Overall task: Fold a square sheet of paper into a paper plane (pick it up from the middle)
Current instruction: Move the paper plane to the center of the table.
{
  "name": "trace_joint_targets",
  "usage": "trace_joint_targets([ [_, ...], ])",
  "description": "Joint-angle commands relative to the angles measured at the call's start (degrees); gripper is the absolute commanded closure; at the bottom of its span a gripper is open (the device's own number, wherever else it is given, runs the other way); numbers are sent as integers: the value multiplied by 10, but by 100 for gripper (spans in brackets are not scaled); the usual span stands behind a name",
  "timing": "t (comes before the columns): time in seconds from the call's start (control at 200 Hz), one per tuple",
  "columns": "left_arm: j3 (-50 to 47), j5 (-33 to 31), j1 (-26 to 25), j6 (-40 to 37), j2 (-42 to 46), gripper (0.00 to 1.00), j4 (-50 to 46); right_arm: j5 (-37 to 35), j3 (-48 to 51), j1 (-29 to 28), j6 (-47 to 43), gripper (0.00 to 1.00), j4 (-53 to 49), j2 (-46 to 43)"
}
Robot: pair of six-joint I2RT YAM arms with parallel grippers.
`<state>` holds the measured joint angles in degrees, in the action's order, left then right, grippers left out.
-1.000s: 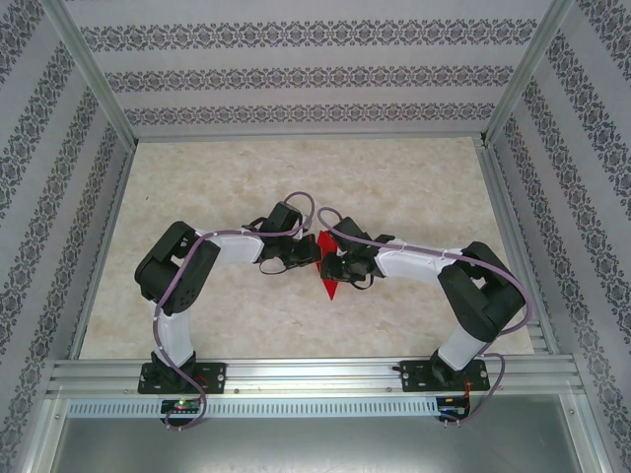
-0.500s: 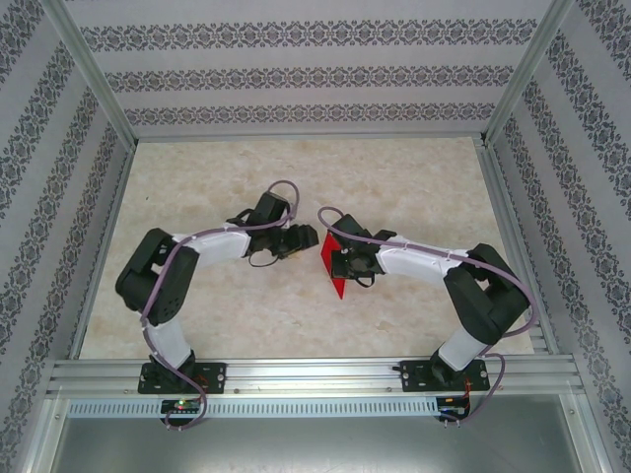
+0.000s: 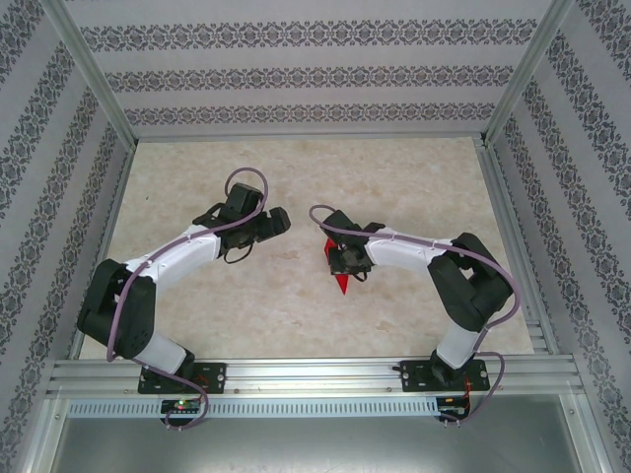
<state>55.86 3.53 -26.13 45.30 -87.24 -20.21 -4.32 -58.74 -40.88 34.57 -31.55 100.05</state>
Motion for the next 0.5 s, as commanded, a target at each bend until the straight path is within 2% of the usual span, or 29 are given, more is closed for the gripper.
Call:
trace_joint_targets([
  [0.0, -10, -28, 9, -8, 13, 3, -30, -6, -20, -6, -1, 86, 2, 16],
  [0.06, -11, -27, 12, -8, 11, 0, -34, -6, -19, -7, -3, 85, 7, 20],
  [0.285, -12, -30, 19, -10, 10, 0, -44, -8, -26, -8, 2, 85, 9, 42],
  [0.495, -13, -29, 23, -11, 7, 0, -50, -11, -29, -10, 11, 81, 6, 47],
])
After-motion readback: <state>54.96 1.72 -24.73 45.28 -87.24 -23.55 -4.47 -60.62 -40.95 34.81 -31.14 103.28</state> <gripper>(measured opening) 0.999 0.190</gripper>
